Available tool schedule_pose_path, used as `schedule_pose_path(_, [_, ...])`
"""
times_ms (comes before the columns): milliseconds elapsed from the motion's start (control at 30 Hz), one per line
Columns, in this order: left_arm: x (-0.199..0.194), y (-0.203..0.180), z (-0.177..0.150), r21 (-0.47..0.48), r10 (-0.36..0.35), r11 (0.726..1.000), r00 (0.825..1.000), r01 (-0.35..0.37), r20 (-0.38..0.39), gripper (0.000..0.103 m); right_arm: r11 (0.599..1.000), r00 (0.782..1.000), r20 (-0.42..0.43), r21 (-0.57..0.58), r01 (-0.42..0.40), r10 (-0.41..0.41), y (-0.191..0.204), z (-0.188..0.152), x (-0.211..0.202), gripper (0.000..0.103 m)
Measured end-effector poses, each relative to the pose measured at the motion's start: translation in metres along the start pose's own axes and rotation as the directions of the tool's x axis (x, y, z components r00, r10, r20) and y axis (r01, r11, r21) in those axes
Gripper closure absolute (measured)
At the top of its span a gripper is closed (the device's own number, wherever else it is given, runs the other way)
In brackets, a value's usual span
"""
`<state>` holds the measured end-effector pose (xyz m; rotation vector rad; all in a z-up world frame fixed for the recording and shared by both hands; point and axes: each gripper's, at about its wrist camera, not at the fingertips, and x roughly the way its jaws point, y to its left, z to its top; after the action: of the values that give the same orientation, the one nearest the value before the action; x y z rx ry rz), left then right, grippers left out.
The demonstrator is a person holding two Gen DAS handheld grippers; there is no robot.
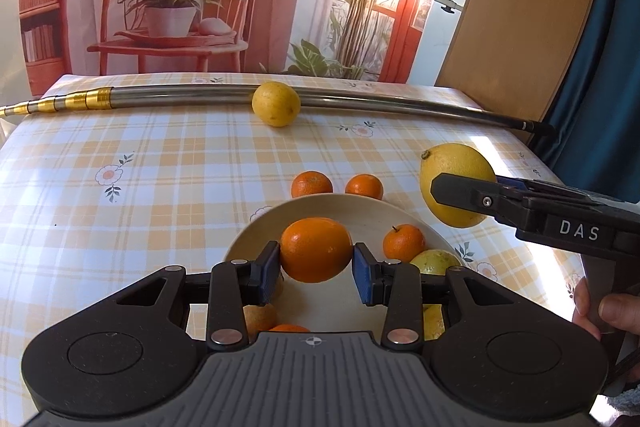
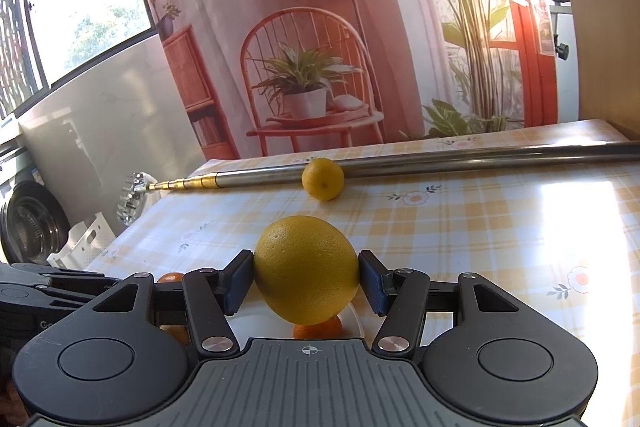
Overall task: Organize fruits
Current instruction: 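Lower mandarin into plate and open left gripper while right lowers lemon in and opens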
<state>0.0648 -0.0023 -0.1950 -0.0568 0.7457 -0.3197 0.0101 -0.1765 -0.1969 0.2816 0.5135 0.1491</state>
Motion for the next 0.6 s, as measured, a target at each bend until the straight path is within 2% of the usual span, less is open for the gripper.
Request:
schedule_pose_path(267, [0.028,0.007,0.014,0.031,0.014,0.999,0.999,-0.013,-0.032,0.062,1.000,1.000,-0.016,-0.003,0.000,0.000,0.001,0.000,0.002,0.050])
schedule_pose_path(600, [0.046,0.009,0.010,0.067,0.038,0.997,0.996,-0.032,-0.085,0.062,1.000,1.000,-0.030,0.005,0.001,0.000,-0.001,-0.001,0.005,0.050])
